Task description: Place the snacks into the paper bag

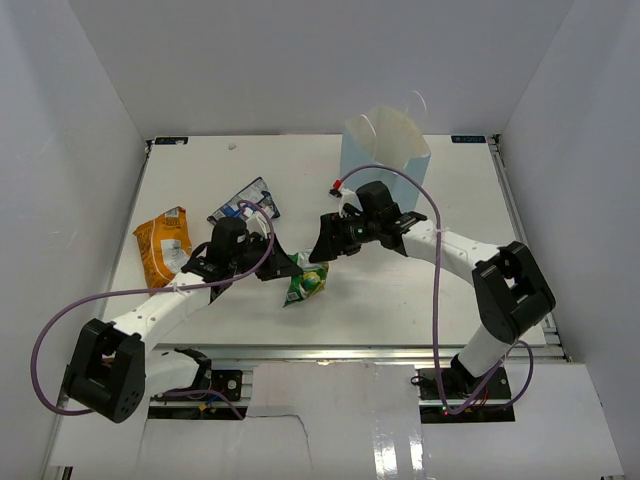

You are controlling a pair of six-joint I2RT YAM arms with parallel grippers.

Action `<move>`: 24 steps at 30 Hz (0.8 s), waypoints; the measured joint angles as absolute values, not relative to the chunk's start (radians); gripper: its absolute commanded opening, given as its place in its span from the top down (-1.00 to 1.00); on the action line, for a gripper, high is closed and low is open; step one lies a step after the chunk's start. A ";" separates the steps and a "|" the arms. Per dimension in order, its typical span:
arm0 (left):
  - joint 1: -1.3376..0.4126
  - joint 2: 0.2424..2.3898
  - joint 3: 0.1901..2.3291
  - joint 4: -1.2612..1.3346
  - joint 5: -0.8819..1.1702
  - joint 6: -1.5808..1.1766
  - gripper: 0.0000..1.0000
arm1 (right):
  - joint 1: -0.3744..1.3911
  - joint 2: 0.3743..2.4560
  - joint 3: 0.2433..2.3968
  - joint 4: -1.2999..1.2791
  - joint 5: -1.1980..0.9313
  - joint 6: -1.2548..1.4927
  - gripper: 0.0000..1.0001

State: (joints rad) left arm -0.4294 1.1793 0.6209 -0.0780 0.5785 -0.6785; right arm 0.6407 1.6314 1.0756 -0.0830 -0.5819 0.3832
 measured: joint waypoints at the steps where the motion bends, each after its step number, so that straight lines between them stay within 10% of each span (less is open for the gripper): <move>1: -0.429 1.178 0.620 -0.075 0.582 -0.679 0.83 | 0.645 1.645 1.084 -0.078 -0.584 0.388 -0.37; 5: -0.429 1.177 0.610 -0.075 0.586 -0.681 0.78 | 0.661 1.677 1.109 -0.070 -0.611 0.412 0.10; 15: -0.429 1.142 0.608 -0.077 0.607 -0.679 -0.19 | 0.664 1.679 1.117 -0.055 -0.690 0.368 0.80; 24: -0.429 0.966 0.694 -0.252 0.533 -0.586 -0.52 | 0.648 1.671 1.231 -0.149 -0.854 0.088 0.85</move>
